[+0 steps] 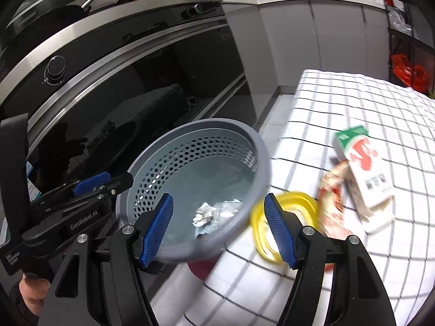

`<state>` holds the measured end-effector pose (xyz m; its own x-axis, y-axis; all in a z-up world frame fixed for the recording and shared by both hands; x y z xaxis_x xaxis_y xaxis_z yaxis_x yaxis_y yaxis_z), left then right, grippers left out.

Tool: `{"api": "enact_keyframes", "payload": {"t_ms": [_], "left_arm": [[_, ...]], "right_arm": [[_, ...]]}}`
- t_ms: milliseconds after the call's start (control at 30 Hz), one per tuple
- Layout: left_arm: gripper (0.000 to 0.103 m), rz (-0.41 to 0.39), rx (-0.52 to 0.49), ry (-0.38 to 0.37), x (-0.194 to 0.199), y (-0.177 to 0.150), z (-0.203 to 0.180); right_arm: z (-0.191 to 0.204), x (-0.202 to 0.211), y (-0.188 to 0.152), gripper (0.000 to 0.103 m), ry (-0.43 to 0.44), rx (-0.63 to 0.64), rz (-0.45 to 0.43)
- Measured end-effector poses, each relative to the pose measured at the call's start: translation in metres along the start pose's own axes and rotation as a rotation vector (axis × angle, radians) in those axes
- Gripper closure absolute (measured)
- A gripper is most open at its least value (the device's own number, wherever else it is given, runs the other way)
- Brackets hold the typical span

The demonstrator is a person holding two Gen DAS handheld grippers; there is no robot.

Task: Collect trash
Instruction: 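Open both tools to drop the cup and cloth into the wastebasket, then move the right tool to the white-and-green milk carton and close on it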

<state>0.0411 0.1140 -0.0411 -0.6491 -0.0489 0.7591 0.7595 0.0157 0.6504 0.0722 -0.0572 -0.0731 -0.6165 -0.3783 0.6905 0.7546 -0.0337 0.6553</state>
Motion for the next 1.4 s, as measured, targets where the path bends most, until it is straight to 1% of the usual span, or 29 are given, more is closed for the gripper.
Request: {"api": "enact_keyframes", "payload": {"t_ms": [33, 267, 367, 500, 633, 767, 933, 1167, 1400], "left_arm": [[0.057, 0.0, -0.004, -0.005, 0.001, -0.002, -0.003], [0.045, -0.011, -0.034, -0.047, 0.012, -0.017, -0.03], [0.043, -0.008, -0.053, -0.063, 0.014, -0.022, -0.044], [0.037, -0.002, -0.072, -0.084, 0.016, -0.029, -0.062], [0.035, -0.001, -0.096, -0.087, 0.016, -0.035, -0.075], [0.033, 0.007, -0.104, -0.088, 0.012, -0.037, -0.082], [0.033, 0.02, -0.107, -0.091, 0.007, -0.037, -0.085], [0.033, 0.041, -0.111, -0.096, -0.001, -0.038, -0.089], [0.033, 0.049, -0.124, -0.098, -0.003, -0.04, -0.092]], "right_arm": [[-0.005, 0.005, -0.004, 0.036, -0.013, -0.007, -0.005], [-0.054, 0.044, -0.04, 0.036, -0.121, -0.104, -0.035], [-0.073, 0.055, -0.048, 0.036, -0.153, -0.144, -0.041], [-0.093, 0.062, -0.053, 0.036, -0.168, -0.192, -0.042], [-0.099, 0.058, -0.054, 0.036, -0.176, -0.195, -0.034], [-0.104, 0.048, -0.045, 0.036, -0.197, -0.173, -0.027], [-0.118, 0.034, -0.02, 0.036, -0.223, -0.152, -0.012], [-0.131, -0.001, 0.017, 0.036, -0.232, -0.103, 0.071], [-0.13, -0.033, 0.032, 0.036, -0.271, -0.047, 0.133]]}}
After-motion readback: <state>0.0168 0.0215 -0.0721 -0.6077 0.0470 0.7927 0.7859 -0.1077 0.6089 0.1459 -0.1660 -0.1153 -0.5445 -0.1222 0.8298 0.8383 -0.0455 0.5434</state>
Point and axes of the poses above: each gripper's, at about its wrist camera, not at the fingertips, and x roughly against the way its jaws point, z to its left, y to its top, the point moved 1 cm from there along -x, roughly the way its jaws point, and after that the axes turned 4 degrees about z, right-handed, at the moved point
